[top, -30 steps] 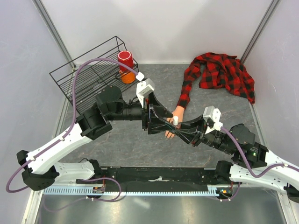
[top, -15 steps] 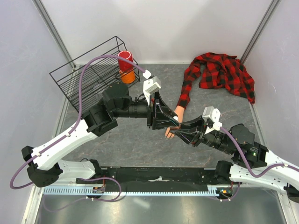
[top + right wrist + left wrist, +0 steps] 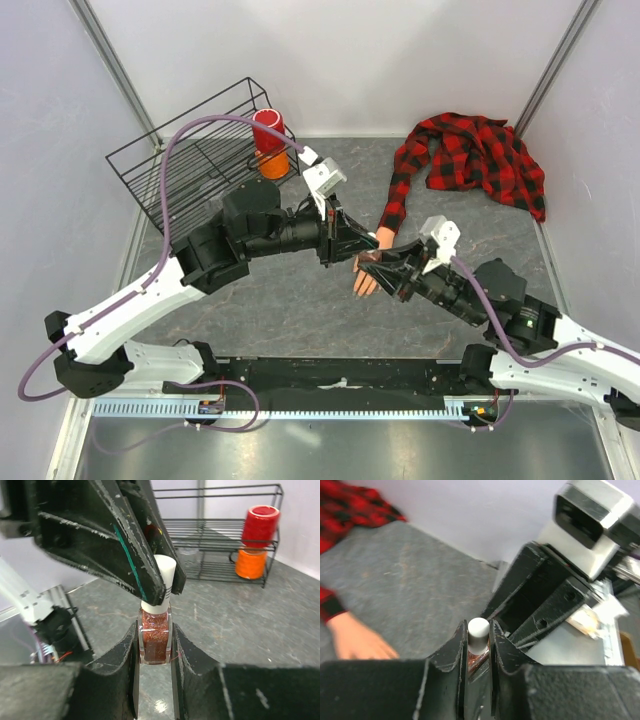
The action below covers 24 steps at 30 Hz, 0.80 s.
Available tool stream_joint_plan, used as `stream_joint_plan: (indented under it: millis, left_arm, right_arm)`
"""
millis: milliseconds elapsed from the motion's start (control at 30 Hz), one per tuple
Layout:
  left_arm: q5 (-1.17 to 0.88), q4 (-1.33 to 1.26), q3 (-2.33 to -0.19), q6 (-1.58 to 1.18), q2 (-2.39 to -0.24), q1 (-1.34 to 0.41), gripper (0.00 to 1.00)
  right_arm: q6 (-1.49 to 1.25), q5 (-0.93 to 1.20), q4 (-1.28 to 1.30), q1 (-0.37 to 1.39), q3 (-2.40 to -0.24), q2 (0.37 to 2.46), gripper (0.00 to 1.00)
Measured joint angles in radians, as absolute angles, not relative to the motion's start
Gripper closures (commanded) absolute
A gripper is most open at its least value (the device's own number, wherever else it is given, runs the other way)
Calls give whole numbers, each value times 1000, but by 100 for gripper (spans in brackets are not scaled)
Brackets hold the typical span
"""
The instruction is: Paint the nails
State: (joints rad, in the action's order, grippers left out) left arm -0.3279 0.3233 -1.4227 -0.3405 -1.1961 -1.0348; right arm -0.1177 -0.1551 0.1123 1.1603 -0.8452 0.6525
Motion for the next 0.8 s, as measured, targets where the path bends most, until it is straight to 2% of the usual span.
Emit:
stream_joint_plan:
  millis: [267, 467, 500, 533, 633, 733, 800]
  left_arm:
    - [78, 416, -1438, -327, -1196, -1128, 98]
    - [247, 417, -1435, -371, -1199, -1170, 96]
    - [257, 417, -1435, -380, -1200, -1172, 82]
    - [262, 416, -1435, -389, -1201, -1173, 51]
    - [249, 409, -1432, -401, -1198, -1172, 22]
    - [191, 367, -1383, -400, -1150, -1170, 12]
    - [125, 340, -1326, -400, -1087, -1153, 11]
  right_arm:
    - [-119, -309, 78, 1162, -855, 753, 100]
    - [-119, -350, 49, 1162, -855, 782, 100]
    - [-119, -356, 46, 1162, -855, 785, 100]
    - [-119, -361, 44, 1163, -855, 787, 100]
    - [-117, -359, 38, 1162, -853, 784, 100]
    - [-108, -334, 37, 1159, -842, 764, 100]
    - [-96, -295, 48, 1159, -832, 735, 100]
